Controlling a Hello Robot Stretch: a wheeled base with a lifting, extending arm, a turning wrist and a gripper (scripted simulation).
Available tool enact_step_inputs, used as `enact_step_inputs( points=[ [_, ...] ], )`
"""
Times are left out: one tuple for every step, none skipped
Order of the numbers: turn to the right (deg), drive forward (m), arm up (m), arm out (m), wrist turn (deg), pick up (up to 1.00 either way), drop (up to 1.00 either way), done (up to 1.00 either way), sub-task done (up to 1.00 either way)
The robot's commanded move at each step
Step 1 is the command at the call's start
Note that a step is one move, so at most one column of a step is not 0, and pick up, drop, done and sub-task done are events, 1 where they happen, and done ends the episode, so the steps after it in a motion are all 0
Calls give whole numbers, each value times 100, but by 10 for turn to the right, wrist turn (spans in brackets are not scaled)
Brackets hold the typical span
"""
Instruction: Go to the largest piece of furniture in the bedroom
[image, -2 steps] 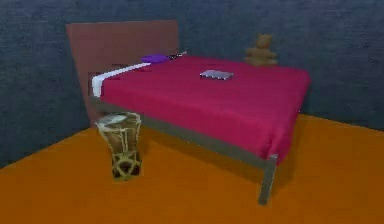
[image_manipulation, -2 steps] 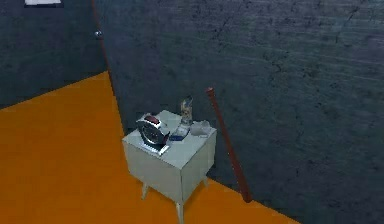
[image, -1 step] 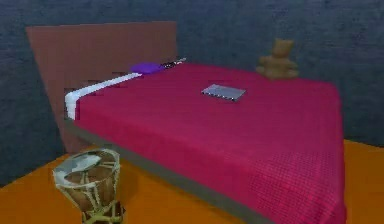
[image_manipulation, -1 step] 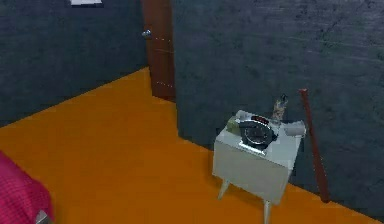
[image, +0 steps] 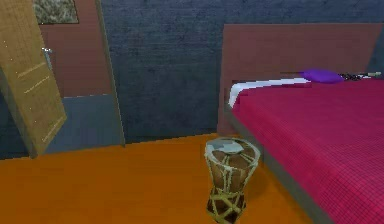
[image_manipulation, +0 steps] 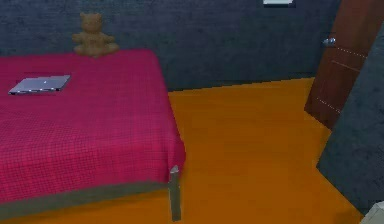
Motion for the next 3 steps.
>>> enact_step_inputs(
  points=[
    [-60, 0, 0, 0, 0, 0, 0, 0, 0],
    [0, 40, 0, 0, 0, 0, 0, 0, 0],
    [-450, 0, 0, 0, 0, 0, 0, 0, 0]
  ],
)
